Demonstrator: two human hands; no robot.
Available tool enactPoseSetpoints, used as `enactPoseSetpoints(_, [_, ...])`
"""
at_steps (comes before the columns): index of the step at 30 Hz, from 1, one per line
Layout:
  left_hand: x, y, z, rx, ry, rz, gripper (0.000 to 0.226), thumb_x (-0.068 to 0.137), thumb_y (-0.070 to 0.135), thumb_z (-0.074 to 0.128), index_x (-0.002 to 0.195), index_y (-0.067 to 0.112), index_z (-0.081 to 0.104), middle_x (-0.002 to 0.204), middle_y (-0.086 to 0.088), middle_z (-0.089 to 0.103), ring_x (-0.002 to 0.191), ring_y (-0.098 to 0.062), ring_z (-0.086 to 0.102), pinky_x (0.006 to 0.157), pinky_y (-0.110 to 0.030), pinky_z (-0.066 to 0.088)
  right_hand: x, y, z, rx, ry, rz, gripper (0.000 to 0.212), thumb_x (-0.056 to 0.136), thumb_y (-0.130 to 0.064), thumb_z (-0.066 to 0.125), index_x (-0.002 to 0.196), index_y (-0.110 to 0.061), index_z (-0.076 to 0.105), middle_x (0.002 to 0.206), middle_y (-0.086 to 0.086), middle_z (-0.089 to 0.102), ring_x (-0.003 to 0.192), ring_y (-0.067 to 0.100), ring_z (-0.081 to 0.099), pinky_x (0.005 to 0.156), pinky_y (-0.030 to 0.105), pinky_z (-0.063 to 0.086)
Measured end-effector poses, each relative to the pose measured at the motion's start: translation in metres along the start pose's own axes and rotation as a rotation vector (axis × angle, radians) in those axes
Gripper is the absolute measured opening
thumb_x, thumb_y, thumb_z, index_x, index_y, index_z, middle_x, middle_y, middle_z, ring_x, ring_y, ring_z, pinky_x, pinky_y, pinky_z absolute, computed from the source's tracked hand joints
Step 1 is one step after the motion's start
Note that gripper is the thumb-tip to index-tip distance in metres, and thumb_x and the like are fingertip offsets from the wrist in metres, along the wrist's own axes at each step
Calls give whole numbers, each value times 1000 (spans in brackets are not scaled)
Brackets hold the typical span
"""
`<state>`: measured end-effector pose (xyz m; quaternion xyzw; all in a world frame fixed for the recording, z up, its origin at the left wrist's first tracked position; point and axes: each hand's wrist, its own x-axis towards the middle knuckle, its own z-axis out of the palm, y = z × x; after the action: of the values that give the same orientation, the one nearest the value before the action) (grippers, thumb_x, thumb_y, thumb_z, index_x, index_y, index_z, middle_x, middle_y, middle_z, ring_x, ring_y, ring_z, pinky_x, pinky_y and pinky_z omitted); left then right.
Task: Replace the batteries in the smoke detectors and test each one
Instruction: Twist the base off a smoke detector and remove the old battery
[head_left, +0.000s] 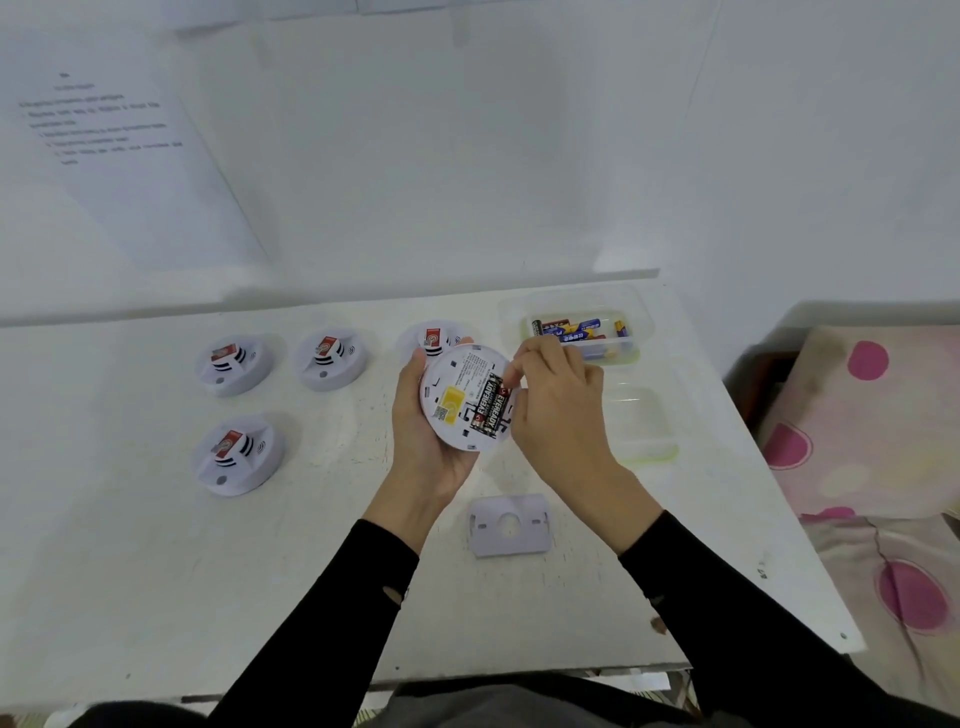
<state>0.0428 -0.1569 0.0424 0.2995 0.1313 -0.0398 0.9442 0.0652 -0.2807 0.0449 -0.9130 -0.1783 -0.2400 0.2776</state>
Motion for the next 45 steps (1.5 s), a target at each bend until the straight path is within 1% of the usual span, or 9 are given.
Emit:
enactPoseSetpoints(5, [2,-1,1,11,50,29,48,91,49,48,116,12,65,106,-13,67,91,-28,66,73,-37,59,-2,-5,3,10,-86,66,20,75,0,58,91,-12,59,108,5,56,93,28,52,71,34,29])
enactPoseSetpoints(12, [2,-2,-2,32,44,12,46,91,45,47,117,10,62,97,-12,69,83,-25,68,66,-34,60,-12,-5,-3,228,-136,148,19,76,-32,53,87,-17,52,104,-5,47,99,15,44,76,32,28])
enactPoseSetpoints(17, [4,-10,0,41,68,11,43,98,44,41,110,10,65,89,-12,72,74,-24,72,62,-34,60,-17,3,1,253,-134,165,21,83,-36,52,89,-15,51,103,-4,46,97,16,44,76,32,29])
enactPoseSetpoints(23, [9,-12,3,64,54,-2,42,97,44,41,105,13,68,91,-9,72,77,-23,71,69,-35,61,-18,9,2,280,-113,171,27,94,-42,37,88,-16,44,101,-4,43,91,13,40,77,30,32])
enactPoseSetpoints(30, [17,-16,-2,91,63,47,45,98,47,40,117,14,64,107,-14,66,93,-27,64,86,-42,50,-15,14,-14,629,-201,105,10,96,-16,55,94,-6,53,91,3,55,79,9,49,73,15,39])
enactPoseSetpoints(33, [20,-17,-5,82,54,79,44,98,45,41,111,15,70,108,-12,67,95,-27,65,85,-41,54,-6,27,-24,765,-14,272,7,92,-11,64,97,-11,60,89,3,64,77,9,60,71,14,46])
enactPoseSetpoints(35, [21,-17,-7,78,66,100,43,98,45,42,104,19,75,108,-8,70,97,-25,66,87,-43,54,0,52,-25,689,35,402,3,90,-12,67,92,-13,65,85,-1,68,73,1,61,69,11,45])
enactPoseSetpoints(39, [22,-15,-7,43,92,104,40,96,45,45,111,18,70,114,-9,67,109,-29,59,95,-47,48,5,94,-17,481,-237,558,5,86,-14,70,90,-10,71,85,-1,71,67,-3,60,64,6,43])
enactPoseSetpoints(45, [22,-18,-4,32,97,93,41,98,45,43,113,17,69,117,-10,66,113,-31,57,102,-51,44,11,100,-7,213,-507,423,12,91,-18,64,95,-12,74,94,0,72,87,13,63,66,5,40])
